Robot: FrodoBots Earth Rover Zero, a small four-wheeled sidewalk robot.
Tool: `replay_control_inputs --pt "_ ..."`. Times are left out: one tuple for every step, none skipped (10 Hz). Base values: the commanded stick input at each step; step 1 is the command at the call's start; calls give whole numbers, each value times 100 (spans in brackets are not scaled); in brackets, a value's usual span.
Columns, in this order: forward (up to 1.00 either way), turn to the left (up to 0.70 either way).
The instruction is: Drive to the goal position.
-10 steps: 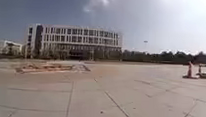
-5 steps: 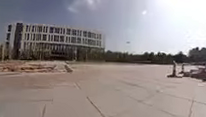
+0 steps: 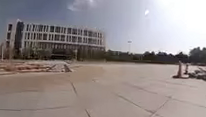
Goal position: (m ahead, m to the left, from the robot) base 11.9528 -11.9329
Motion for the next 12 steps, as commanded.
replay_control_inputs --pt "70 0" --pt "70 0" --pt "70 -1" --pt "70 -4" --pt "70 -32" --pt "70 -35" --pt "70 -35" --pt "70 -35" --pt "70 -31" --pt "70 -20" --pt "70 -5" --pt "70 0"
